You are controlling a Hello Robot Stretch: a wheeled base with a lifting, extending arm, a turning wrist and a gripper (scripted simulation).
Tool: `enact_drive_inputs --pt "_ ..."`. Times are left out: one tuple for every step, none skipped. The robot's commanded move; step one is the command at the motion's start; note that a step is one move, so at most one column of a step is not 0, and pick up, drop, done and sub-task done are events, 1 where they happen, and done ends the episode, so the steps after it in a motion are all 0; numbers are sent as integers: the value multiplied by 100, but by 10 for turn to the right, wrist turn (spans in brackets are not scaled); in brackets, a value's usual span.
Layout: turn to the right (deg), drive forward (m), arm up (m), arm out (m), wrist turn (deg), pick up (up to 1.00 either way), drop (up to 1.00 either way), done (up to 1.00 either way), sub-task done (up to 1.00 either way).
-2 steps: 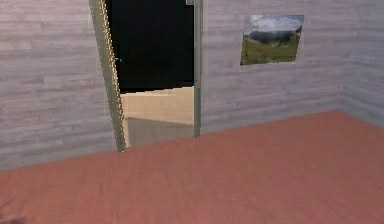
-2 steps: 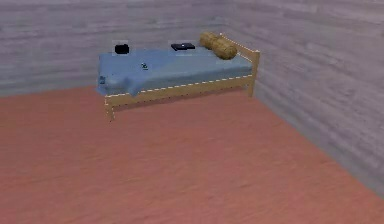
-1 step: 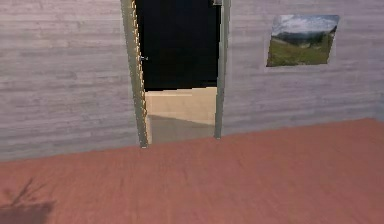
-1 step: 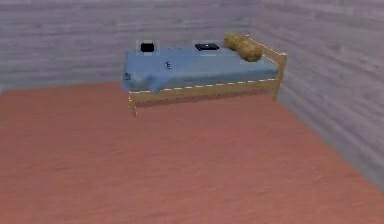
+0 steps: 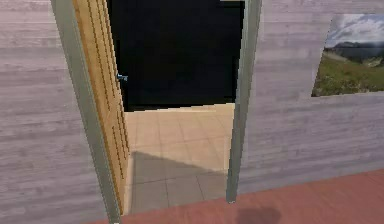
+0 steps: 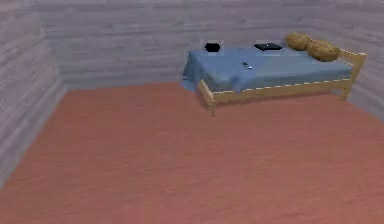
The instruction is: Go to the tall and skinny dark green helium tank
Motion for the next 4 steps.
enact_drive_inputs --pt "0 100 0 0 0 0 0 0 0" --pt "180 0 0 0 0 0 0 0 0" --pt "0 5 0 0 0 0 0 0 0" --pt "-270 0 0 0 0 0 0 0 0"
